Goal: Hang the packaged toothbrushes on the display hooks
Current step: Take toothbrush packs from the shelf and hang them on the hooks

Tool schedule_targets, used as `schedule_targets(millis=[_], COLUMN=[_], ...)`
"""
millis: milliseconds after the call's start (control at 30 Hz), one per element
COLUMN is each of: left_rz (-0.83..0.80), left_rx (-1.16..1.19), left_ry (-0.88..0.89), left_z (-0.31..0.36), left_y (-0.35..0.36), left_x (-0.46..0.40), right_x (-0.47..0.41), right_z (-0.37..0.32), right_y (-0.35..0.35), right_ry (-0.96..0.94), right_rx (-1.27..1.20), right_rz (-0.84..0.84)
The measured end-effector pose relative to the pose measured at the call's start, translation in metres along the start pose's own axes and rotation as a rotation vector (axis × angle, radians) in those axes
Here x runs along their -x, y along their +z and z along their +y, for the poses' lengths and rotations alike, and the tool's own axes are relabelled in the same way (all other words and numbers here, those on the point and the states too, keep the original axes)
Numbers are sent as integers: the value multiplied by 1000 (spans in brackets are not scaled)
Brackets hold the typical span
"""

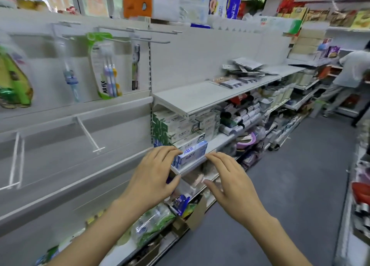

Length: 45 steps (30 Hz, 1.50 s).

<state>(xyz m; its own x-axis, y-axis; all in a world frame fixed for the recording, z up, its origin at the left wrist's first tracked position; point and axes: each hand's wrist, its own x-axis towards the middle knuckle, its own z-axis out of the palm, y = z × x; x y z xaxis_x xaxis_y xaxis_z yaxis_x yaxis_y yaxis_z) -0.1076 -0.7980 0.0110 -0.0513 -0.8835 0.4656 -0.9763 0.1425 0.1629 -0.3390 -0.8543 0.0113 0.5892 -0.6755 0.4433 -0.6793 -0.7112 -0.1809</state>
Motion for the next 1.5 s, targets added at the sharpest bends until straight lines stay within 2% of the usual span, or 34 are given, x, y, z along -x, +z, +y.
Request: schedule_targets(millis=[467,833,1167,1500], left_rz=[-13,-15,-17,26], left_rx=[61,101,18,-68], left_ry=[149,215,91,-153], left_z=[2,14,31,82], left_y=[115,174,237,298], left_x=[-207,-335,-440,-567], right_x=[-104,-172,-243,-337], right_z=[175,285,423,597], right_y=[26,30,46,39], right_ry=[168,250,148,-64], right_rx=[77,77,17,-35], right_rz=[-10,28,31,1])
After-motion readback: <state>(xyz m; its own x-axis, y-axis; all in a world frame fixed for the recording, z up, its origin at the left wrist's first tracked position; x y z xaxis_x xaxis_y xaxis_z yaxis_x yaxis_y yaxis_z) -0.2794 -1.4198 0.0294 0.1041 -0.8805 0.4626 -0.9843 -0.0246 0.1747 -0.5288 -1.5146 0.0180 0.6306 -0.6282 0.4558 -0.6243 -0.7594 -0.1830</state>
